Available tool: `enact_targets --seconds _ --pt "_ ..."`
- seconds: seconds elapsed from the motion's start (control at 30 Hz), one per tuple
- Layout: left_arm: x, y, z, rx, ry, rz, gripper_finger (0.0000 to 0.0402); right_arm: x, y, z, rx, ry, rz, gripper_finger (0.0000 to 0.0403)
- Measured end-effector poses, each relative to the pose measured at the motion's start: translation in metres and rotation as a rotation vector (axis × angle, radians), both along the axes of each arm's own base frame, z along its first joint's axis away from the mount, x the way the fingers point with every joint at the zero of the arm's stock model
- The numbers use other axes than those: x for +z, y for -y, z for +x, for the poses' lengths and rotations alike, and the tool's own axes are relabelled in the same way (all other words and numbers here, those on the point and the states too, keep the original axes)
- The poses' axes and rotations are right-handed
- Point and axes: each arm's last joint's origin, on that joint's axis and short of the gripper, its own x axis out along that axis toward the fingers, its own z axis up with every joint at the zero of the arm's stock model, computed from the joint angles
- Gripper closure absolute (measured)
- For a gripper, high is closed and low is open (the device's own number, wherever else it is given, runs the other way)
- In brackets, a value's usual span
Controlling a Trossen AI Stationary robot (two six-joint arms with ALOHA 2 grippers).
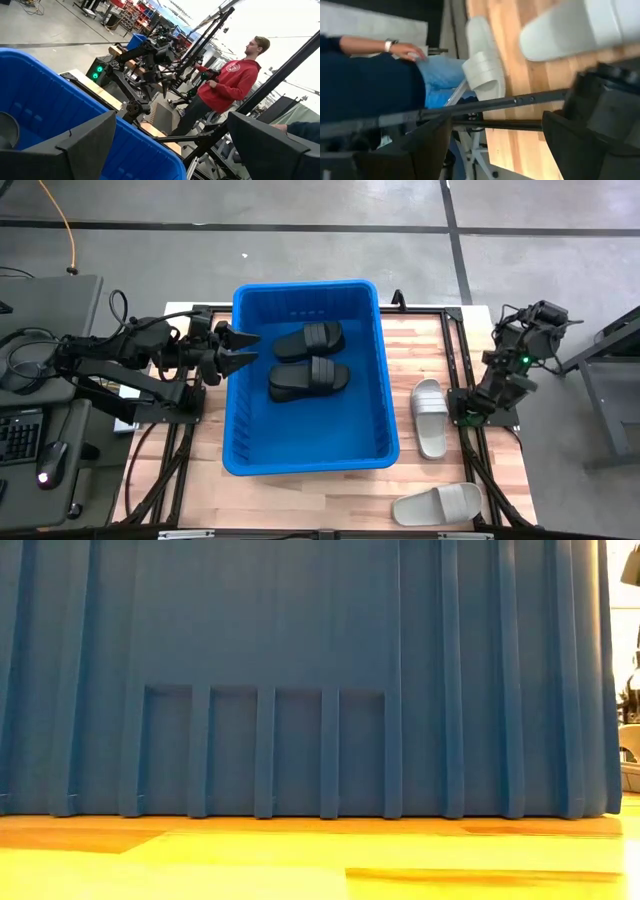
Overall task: Pick and place slides into bin
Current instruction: Put the gray slide into the blue container
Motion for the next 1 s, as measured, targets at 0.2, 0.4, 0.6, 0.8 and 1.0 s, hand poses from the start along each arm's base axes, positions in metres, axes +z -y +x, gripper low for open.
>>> enact_targets --seconds 0.2,0.4,0.6,0.8,1.0 --pt "0.0 0.0 0.0 0.0 0.0 0.0 0.003 0.018 0.023 -0.008 -0.035 0.12 0.062 0.0109" --pt "0.0 0.0 0.0 0.0 0.0 0.0 0.003 0.04 0.042 -0.014 -0.246 0.233 0.213 0.011" --pt "0.0 0.0 0.0 0.0 0.0 0.0 0.003 0.044 0.034 -0.022 -0.273 0.256 0.242 0.011" --pt "0.0 0.0 0.0 0.0 0.0 0.0 0.003 0.041 0.0 -0.005 -0.448 0.186 0.341 0.011" --pt "0.0 0.0 0.0 0.0 0.0 0.0 0.003 0.024 -0.04 0.024 -0.561 0.187 0.409 0.011"
